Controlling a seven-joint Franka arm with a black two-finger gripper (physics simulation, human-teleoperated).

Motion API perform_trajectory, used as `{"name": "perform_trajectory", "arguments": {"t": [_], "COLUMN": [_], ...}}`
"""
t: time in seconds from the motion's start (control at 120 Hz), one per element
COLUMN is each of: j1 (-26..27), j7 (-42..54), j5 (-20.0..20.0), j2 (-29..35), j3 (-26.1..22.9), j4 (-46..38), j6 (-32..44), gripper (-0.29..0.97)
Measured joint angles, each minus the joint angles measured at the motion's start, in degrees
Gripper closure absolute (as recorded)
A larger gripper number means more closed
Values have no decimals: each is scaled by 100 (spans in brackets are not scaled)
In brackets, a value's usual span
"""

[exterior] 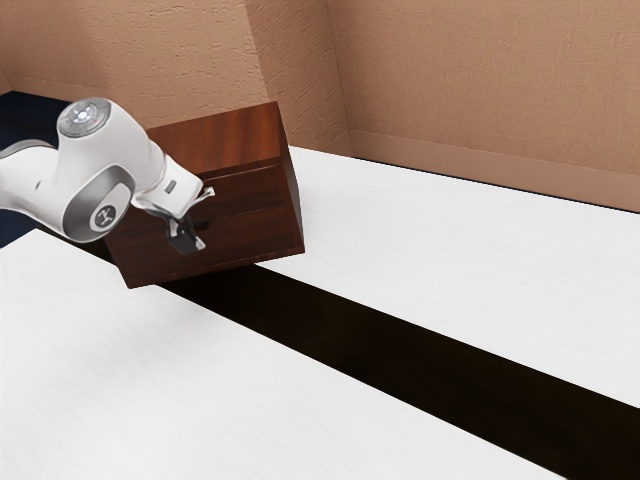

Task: Pull the drawer handle with one arm to open the drawer

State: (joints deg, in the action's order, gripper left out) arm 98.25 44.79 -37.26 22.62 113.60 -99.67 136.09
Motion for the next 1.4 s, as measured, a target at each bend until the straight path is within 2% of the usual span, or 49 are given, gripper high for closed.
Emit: {"name": "perform_trajectory", "arguments": {"t": [0.067,0.233,0.283,0.358,0.525,0.675,0.783,0.9,1.017,1.217,1.283,1.308,1.358,1.4], "j1": [-2,-51,-143,-602,-1015,-1997,-2248,-2777,-3403,-3931,-4164,-4285,-4604,-4877], "j7": [-21,-82,-98,-118,-158,-195,-221,-254,-290,-379,-423,-438,-459,-480], "j5": [8,17,20,28,15,0,-2,-1,-14,-101,-144,-156,-157,-154], "j2": [-64,-194,-215,-230,-231,-220,-207,-198,-192,-145,-111,-92,-56,-30], "j3": [-15,-91,-202,-693,-1127,-2072,-2305,-2867,-3519,-4067,-4312,-4433,-4757,-5014], "j4": [-9,-170,-204,-350,-519,-843,-963,-1126,-1354,-1627,-1714,-1762,-1863,-1944], "j6": [-38,-106,-127,-150,-175,-161,-150,-142,-128,-102,-92,-84,-70,-61], "gripper": [9,4,7,14,9,18,12,9,17,9,21,20,26,20]}}
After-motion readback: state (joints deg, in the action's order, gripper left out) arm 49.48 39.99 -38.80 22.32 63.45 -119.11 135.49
